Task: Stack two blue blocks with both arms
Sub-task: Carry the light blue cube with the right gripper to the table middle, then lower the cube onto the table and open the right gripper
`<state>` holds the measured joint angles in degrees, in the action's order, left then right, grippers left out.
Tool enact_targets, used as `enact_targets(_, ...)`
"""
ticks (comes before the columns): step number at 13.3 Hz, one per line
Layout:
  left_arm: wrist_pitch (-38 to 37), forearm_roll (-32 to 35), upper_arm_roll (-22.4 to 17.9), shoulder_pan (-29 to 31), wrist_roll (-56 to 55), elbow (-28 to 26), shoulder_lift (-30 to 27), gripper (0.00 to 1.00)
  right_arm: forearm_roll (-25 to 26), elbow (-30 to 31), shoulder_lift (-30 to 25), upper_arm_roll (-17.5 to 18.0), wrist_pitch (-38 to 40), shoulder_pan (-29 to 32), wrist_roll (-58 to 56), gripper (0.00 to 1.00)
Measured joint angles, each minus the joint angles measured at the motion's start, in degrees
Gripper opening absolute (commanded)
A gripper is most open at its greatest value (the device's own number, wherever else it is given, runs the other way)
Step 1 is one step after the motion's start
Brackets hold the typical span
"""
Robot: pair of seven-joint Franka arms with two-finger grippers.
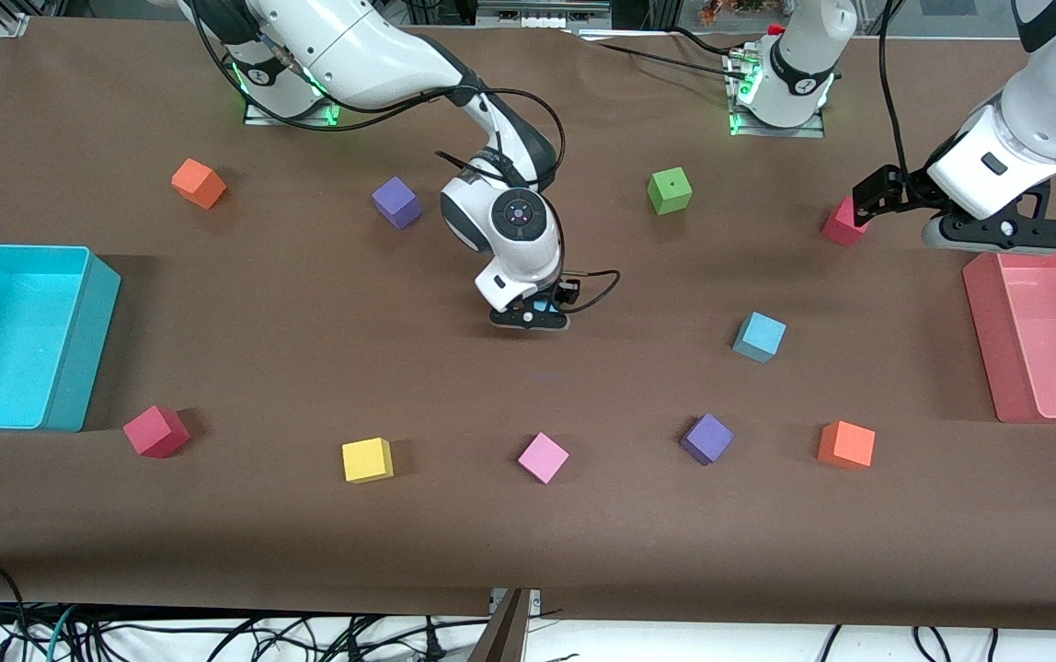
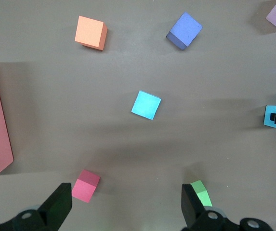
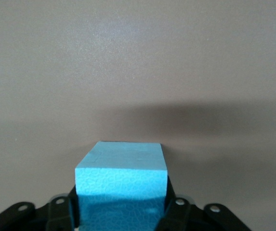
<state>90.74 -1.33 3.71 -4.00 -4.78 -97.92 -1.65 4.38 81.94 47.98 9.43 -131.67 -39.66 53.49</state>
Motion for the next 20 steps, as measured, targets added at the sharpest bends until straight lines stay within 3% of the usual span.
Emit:
enact_targets(3,0.0,0.0,0.0,0.0,0.0,0.0,0.0,1.0,3.6,-0.5,0.1,-0.3,0.7,0.0,0.0,1.0)
enact_targets(5,0.0,0.0,0.0,0.0,0.0,0.0,0.0,1.0,4.1,-3.9,0.1,-0.4,5.9,0.0,-0.9,1.0)
enact_targets(8,0.0,0.0,0.0,0.0,0.0,0.0,0.0,1.0,4.1,-11.1,-0.9,-0.5,16.9,0.4,-10.1,1.0)
enact_targets(10,-0.1,0.0,0.0,0.0,0.0,0.0,0.0,1.0,4.1,-11.9,-2.2,-0.6,18.6,1.6,-18.8,1.0)
enact_targets(16,-0.5,0.0,0.0,0.0,0.0,0.0,0.0,1.0,4.1,-9.3,-3.1,-0.8,18.9,5.3,-42.3,1.0)
enact_targets(20,-0.8,0.0,0.0,0.0,0.0,0.0,0.0,1.0,4.0,-0.7,-9.3,-0.8,17.2,8.1,-52.6,1.0)
